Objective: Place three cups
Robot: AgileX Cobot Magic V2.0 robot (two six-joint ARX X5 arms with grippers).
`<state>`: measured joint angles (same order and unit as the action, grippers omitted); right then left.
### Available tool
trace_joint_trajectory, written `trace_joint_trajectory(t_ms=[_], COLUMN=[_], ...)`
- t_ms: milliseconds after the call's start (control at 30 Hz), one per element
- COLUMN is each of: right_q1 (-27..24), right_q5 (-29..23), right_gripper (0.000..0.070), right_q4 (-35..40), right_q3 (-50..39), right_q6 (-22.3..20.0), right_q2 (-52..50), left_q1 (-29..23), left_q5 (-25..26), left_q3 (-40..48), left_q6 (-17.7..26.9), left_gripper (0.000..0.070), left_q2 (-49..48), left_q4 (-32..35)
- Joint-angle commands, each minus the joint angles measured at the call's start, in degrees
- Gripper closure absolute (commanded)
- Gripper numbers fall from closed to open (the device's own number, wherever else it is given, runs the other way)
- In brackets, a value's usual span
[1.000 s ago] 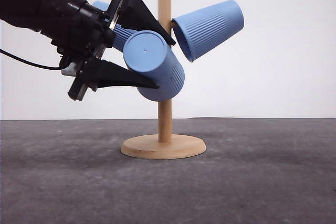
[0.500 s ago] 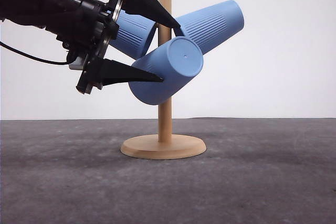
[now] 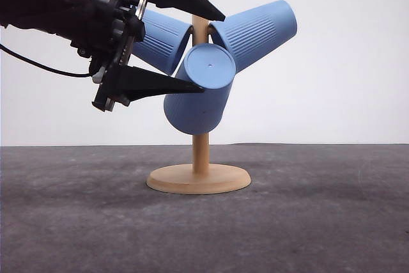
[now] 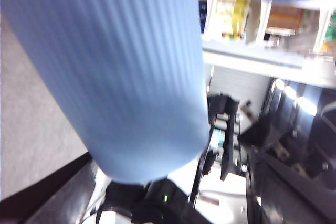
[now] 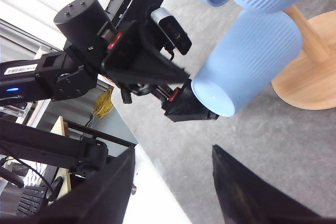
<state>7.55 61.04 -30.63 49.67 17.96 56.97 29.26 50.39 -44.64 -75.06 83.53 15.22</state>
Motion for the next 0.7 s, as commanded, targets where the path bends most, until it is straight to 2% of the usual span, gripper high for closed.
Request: trace_joint_trajectory(t_ms=[0,167,300,367,400,500,667], right_q1=[0.09,0.09,0.09,0.09,0.09,0.09,-0.04], right_q5=[-0.02,-0.02,-0.04,-0.09,-0.16,-1.99,-10.65], right_gripper=[0.0404,0.0404,0.0404,0.0404,0.0404,0.0405,0.0405], right_q4=[0.21,-0.48,-1.12,-1.18,-1.18,-1.81,-5.65], right_q3=[0.72,0.72,0.72,0.72,0.72,0.72,0.72], right_q6=[-0.61,-0.59,-0.61,-0.59,-0.59,-0.94,-5.15], right_q2=[0.26,0.24,0.24,0.24,0.24,0.22,0.22], left_q1=[0.26,0.28,0.28,0.24,0.19,-0.44,-3.44], left_q5=[1.58,5.5,5.61,4.35,3.19,-2.92,-20.09], left_q3=[-0.72,-0.72,-0.72,-0.72,-0.72,-0.72,-0.72], left_q6=[2.8,7.78,12.32,16.25,18.65,27.14,41.47], left_gripper=[0.0141,0.0141,0.0145,0.016,0.0177,0.0304,0.0313], left_q2=[0.8,-0.38,-4.13,-7.23,-9.11,-15.32,-24.29], left_q4=[-0.26,-4.97,-9.94,-13.23,-15.32,-22.78,-33.34])
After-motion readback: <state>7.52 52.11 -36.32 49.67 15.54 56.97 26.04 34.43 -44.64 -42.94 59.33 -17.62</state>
